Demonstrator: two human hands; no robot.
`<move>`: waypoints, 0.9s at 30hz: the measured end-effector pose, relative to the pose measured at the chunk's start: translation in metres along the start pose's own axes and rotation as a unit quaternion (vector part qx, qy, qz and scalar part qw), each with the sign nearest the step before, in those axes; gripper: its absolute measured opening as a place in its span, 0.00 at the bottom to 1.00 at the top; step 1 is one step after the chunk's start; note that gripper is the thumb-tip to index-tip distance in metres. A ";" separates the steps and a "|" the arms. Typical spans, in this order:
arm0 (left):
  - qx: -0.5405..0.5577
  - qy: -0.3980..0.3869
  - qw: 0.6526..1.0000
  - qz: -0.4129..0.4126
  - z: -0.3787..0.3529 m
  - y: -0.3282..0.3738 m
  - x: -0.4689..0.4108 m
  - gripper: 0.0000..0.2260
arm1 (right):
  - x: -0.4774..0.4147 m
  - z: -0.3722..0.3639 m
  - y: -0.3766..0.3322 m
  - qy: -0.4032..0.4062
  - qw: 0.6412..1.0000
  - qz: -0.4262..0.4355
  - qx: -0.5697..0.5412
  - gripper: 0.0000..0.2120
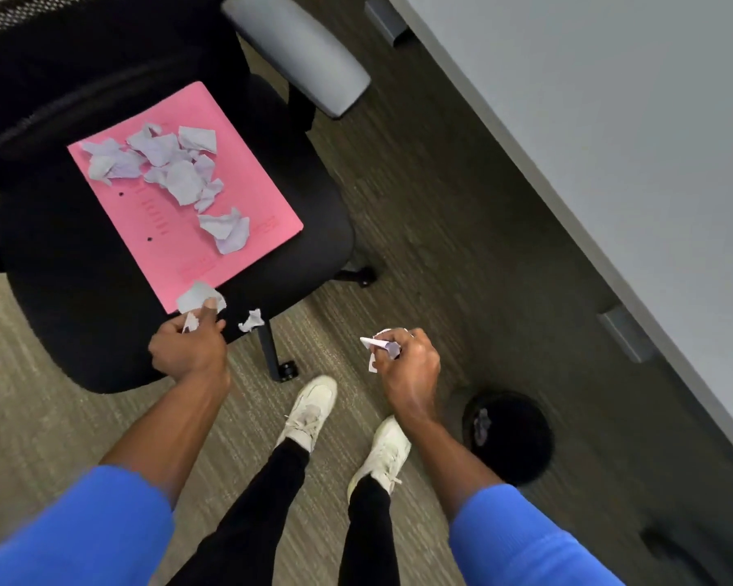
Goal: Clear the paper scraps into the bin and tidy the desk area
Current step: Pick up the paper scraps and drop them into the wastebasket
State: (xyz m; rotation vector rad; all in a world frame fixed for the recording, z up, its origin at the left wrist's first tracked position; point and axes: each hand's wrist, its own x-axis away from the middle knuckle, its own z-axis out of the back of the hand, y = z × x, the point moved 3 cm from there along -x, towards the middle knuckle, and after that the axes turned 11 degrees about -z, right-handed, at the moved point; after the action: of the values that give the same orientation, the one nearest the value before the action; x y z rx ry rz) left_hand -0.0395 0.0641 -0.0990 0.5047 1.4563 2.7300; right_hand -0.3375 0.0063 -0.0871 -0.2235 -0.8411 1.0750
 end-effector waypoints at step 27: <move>-0.241 -0.378 0.856 -0.258 -0.103 -0.038 0.187 0.08 | 0.004 0.032 0.153 0.026 0.982 -0.186 -0.029 0.04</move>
State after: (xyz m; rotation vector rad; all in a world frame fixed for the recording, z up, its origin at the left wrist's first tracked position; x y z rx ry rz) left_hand -0.2509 0.0317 -0.1309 0.8596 0.5661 1.9751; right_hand -0.4636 0.0772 -0.1468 -0.1343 -0.8295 0.6918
